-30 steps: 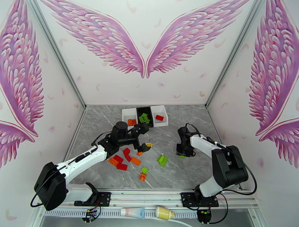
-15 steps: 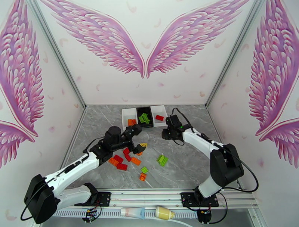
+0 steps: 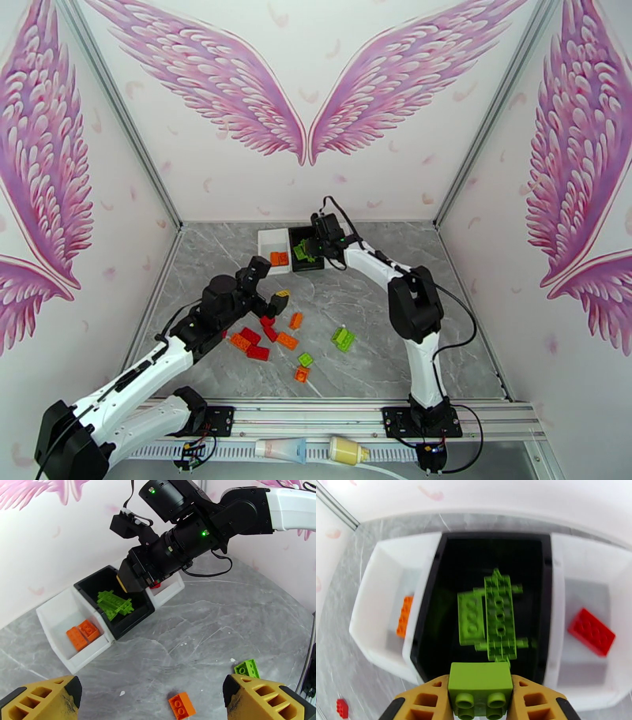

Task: Sort the legos into containers by color

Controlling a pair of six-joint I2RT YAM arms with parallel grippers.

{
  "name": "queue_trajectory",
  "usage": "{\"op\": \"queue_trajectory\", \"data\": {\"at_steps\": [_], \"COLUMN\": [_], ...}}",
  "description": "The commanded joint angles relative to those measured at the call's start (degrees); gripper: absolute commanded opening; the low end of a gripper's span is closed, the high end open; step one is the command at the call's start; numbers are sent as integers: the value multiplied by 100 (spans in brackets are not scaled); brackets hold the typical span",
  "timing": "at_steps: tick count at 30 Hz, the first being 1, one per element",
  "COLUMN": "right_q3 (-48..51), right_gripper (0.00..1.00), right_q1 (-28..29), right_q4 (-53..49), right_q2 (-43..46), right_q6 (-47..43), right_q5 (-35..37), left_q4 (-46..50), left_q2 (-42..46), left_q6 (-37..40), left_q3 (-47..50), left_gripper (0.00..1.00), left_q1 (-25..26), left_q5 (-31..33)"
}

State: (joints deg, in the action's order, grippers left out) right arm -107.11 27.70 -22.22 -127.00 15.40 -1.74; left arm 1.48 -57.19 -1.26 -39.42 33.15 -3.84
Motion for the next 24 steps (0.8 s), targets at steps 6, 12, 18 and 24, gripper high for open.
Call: {"op": "queue_trajectory", "data": {"at_steps": [6, 12, 18, 24], "right_q3": [-1258, -813, 590, 1970], "right_gripper": [29, 56, 79, 89], "right_q1": [-11, -12, -21, -45], "right_q4": [-119, 82, 711, 1245], "right_q2": [-913, -391, 707, 1773], "right_q6": [-254, -98, 26, -35], "right_q5": [38, -312, -546, -407], "left_q4": [253, 755, 1558, 2500], "left_q2": [-302, -629, -760, -1300], "left_q6": [-569, -784, -1140, -1470], "left_q3": [-81, -494, -910, -1597], "left_gripper": [99, 99, 99, 99], "left_q1": [-36, 21, 162, 558], "left_q5": [482, 785, 1210, 1660]}}
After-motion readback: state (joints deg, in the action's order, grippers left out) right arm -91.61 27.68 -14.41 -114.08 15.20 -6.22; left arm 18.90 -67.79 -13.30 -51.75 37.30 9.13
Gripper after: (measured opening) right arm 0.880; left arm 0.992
